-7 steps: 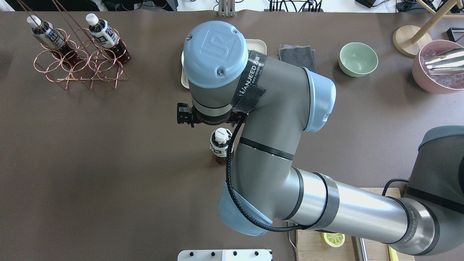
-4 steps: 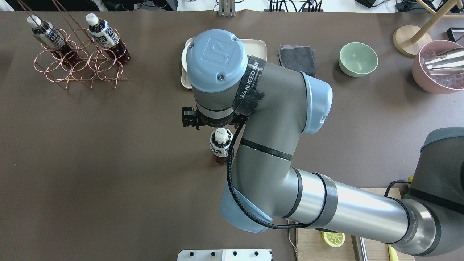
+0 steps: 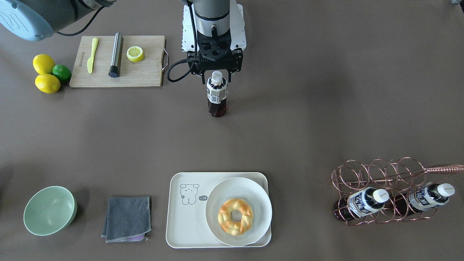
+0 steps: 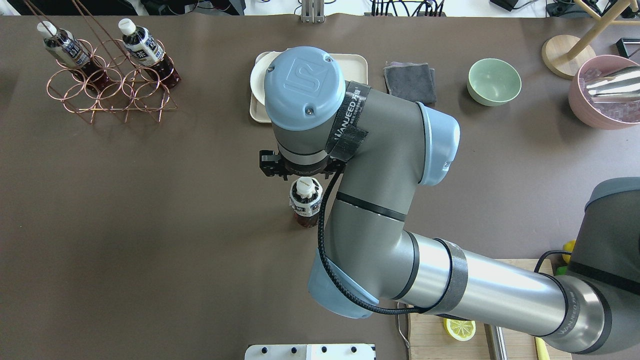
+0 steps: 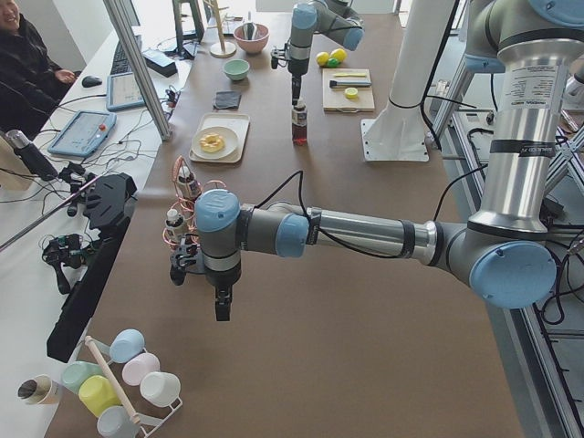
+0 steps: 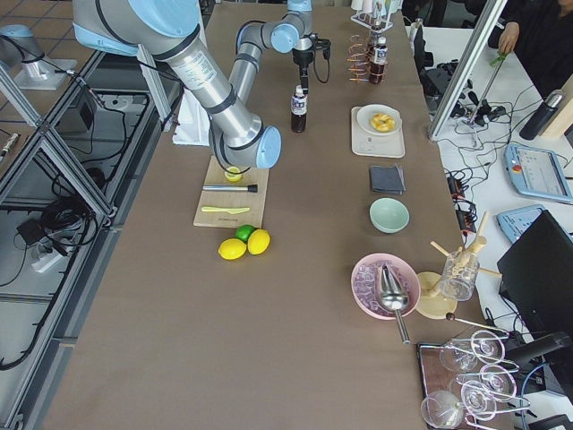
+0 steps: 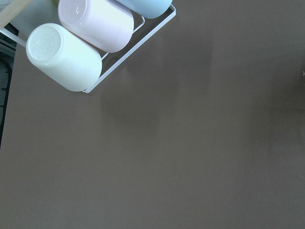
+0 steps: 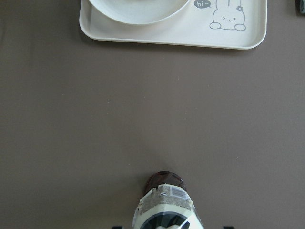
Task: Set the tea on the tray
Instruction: 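Lower the right gripper onto the bottle cap and grasp it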
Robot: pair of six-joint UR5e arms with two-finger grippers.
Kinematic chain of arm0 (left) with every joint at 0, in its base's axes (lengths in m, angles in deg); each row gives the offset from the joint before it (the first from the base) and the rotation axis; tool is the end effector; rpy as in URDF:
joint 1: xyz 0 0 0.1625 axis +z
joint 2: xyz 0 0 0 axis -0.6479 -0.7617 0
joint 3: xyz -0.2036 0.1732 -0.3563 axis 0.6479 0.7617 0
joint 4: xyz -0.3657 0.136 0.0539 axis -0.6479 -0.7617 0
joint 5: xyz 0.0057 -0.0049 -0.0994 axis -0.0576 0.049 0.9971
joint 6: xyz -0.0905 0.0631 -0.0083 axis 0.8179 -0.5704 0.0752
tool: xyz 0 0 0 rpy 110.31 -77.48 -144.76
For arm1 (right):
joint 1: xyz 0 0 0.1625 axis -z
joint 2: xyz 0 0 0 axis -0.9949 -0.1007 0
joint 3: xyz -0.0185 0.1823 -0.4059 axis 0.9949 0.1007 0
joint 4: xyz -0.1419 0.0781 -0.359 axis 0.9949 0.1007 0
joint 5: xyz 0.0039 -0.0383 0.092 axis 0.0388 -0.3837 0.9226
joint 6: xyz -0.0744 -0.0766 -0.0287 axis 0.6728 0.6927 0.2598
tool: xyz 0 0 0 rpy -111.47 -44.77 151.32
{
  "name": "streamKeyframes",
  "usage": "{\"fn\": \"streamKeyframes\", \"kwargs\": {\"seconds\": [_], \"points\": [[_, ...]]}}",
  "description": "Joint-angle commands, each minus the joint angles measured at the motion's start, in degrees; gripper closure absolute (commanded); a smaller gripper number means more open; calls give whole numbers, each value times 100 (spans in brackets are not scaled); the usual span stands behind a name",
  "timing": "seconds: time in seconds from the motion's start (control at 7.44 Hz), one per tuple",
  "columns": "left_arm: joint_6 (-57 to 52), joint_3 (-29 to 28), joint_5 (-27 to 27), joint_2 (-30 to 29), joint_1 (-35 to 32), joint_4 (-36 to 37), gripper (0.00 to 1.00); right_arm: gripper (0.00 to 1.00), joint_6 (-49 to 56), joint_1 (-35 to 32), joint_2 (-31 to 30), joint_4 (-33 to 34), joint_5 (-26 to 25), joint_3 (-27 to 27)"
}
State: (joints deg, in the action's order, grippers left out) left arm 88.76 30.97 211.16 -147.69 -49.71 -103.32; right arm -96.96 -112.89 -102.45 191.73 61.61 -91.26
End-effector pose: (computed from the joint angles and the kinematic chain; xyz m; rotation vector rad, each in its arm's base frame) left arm -0.0682 -0.5138 0.6359 0.0678 0.6483 -0.1430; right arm -0.5307 -0.4118 0.1015 0.1257 -0.7947 0.0042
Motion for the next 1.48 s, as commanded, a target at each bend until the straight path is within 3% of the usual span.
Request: {"fn": "streamKeyframes", "kwargs": {"seconds": [0.0,0.13,0.4,0.67,0.81,1.21,1.34], "points": [[-4,-7,-7,-8,-8,0,3,29,-28,98,1,8,-6,-6],[-4,-16,-7,1,-8,0,3,35,-37,124,-8,8,-6,2],[-4,-8,-7,9,-52,0,3,67,-99,151,-8,-1,-6,11],[-4,-16,-16,27,-52,0,3,84,-99,133,1,-18,-32,-6],[-4,-16,-25,53,-52,-17,3,100,-90,81,1,-19,-33,-50],[5,-25,-34,62,-52,-141,3,100,-46,-462,80,25,177,-261],[5,-25,-25,62,-43,-132,3,100,85,-795,88,25,492,-174]]}}
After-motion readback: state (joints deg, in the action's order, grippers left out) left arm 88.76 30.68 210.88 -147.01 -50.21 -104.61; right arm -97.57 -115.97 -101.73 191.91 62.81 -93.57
